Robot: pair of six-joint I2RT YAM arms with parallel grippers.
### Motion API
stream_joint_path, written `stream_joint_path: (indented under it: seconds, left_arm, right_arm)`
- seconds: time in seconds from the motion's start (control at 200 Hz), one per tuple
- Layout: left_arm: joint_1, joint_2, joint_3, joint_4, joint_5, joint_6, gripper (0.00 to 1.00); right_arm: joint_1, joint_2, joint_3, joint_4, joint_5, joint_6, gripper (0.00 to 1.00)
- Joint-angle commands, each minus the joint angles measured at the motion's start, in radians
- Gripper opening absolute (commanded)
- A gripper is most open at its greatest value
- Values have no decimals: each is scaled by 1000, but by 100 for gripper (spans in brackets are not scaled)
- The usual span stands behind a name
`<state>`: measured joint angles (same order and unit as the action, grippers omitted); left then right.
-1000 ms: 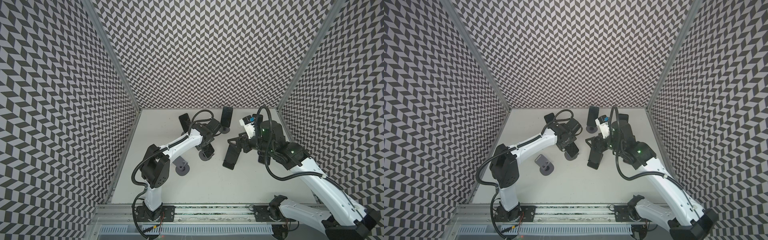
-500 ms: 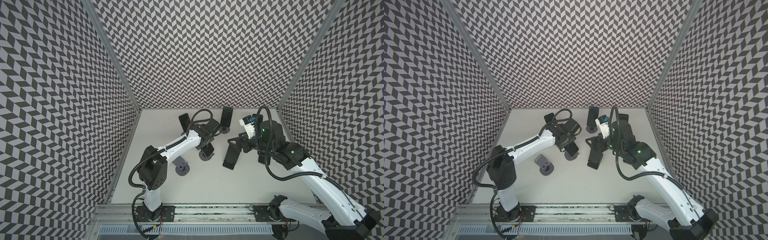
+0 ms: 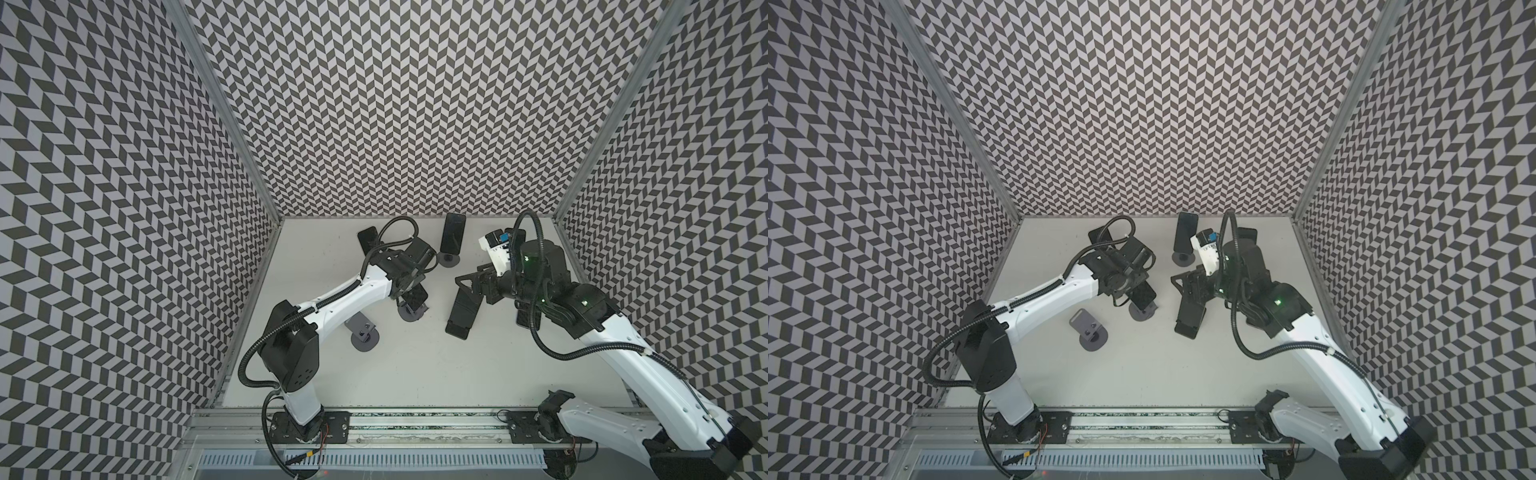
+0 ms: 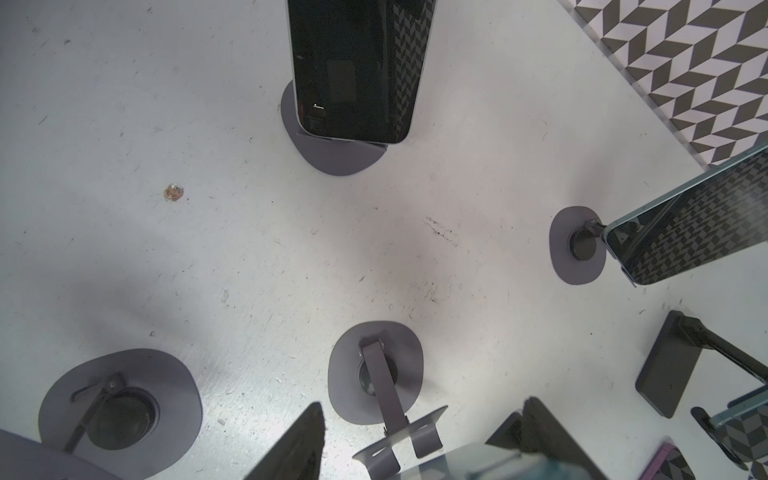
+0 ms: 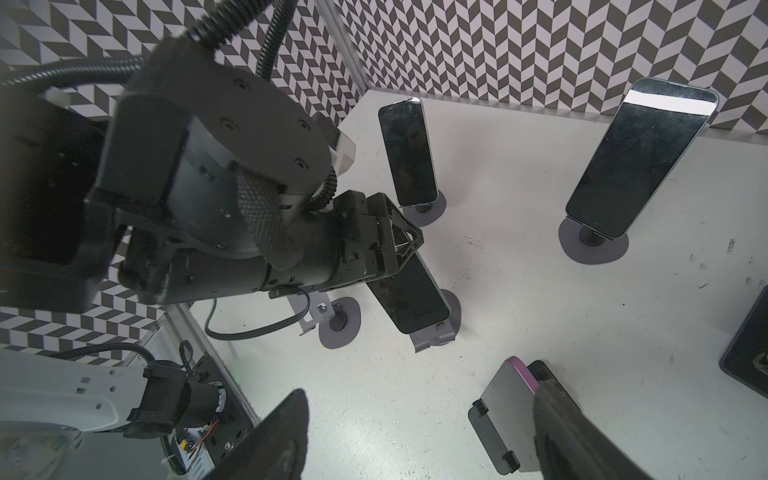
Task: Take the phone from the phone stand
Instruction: 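Swing the held teal-edged phone toward the far corner beside the left arm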
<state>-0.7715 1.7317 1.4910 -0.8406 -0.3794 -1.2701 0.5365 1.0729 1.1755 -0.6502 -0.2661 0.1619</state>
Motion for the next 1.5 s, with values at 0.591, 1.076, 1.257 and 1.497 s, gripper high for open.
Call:
stream_joint_path:
  seconds: [0.591,1.076,1.257,1.497]
  left_arm:
    - [0,-96,5,48,-33,34,66]
    - [0,-167,-21,96,-16,112,66]
    - [10,-194,-42,142,4,173,66]
    - [35,-215,-54,181,52,256,66]
  right_arm:
    - [3,14,53,57,11,9,81]
    - [4,4,64,88,6,17,80]
    - [4,5,65,87,-5,19,80]
    - [5,14,72,86,-16,22,79]
